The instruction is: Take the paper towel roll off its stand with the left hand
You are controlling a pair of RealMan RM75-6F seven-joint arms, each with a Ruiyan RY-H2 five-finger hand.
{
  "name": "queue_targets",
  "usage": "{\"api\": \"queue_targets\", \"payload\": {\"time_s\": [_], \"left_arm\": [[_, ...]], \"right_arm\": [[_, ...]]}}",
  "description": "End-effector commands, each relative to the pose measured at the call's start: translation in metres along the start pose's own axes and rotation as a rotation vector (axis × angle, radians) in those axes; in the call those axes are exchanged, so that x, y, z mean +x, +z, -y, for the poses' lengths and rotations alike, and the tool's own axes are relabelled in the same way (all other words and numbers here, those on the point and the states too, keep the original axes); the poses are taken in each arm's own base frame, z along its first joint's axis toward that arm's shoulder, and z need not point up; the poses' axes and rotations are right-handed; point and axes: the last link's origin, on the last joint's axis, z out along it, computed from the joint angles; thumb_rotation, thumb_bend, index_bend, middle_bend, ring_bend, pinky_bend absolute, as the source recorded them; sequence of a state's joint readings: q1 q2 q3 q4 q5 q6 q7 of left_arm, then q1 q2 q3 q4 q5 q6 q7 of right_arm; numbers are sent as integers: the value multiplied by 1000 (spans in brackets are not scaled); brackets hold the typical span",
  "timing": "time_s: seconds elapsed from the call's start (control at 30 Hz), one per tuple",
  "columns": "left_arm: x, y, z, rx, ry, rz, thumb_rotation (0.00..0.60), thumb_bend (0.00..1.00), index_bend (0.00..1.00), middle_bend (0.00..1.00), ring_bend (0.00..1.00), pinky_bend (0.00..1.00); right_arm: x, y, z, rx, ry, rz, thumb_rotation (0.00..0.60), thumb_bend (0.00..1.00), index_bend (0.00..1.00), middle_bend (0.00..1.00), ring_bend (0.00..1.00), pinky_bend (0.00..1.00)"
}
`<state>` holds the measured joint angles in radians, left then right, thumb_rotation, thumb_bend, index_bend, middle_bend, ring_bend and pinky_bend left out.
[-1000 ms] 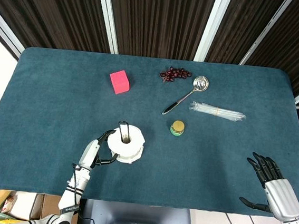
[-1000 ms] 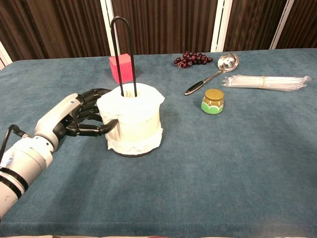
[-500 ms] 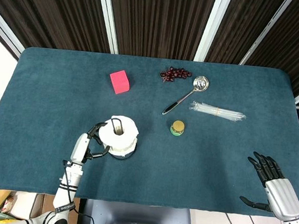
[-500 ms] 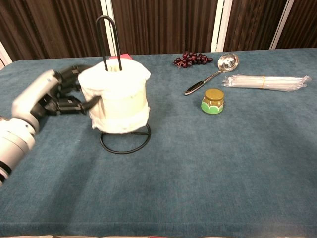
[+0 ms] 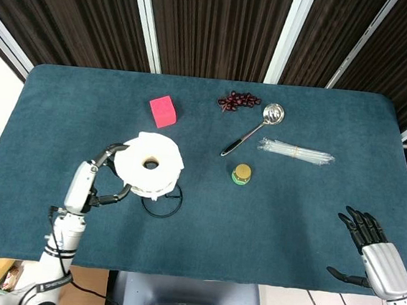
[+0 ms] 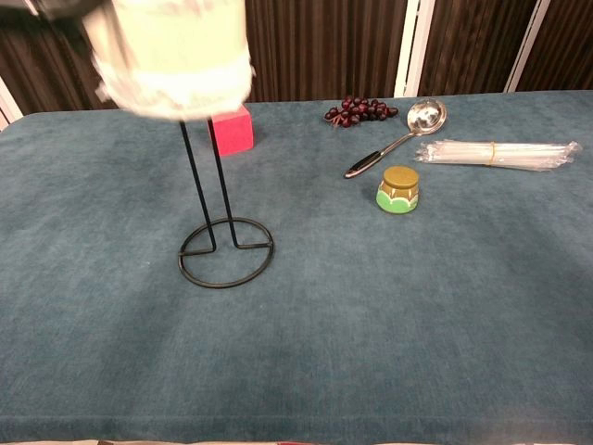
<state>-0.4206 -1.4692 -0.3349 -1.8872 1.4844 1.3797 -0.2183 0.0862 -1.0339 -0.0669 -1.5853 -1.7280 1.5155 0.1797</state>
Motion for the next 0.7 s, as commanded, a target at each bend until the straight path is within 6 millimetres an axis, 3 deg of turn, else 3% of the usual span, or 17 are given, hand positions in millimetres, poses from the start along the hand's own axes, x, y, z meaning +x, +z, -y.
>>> {"api": "queue_targets", "payload": {"time_s": [0.03,0.2,0.37,0.5,0.63,0.67,0.7], "left_arm": [[32,8,-36,-71,60,-24,600,400,641,594,561,565],[61,5,-55,-79,60,-57,600,400,642,594,561,565],[91,-2,-50,-32,106,-98,600,400,642,594,561,573],[104,-13,-24,43,151,-128,600,400,642,593,561,583],[105,-20,-8,76,161,-136,600,399,642,592,560,583],[104,-26,3,102,164,-140,600,398,642,592,560,583],[102,-39,28,173,184,-160,600,398,642,591,560,583]], "right_arm": [[-2,2,0,-3,-1,9,600,158,0,0,0,0],[-4,4,0,-9,-5,31,600,158,0,0,0,0],[-5,5,0,-13,-6,36,600,158,0,0,0,0],[-7,6,0,-15,-8,40,600,158,0,0,0,0],[-7,6,0,-14,-7,41,600,158,0,0,0,0],[-7,6,0,-14,-7,41,600,158,0,0,0,0],[-8,7,0,-16,-8,44,600,158,0,0,0,0]]}}
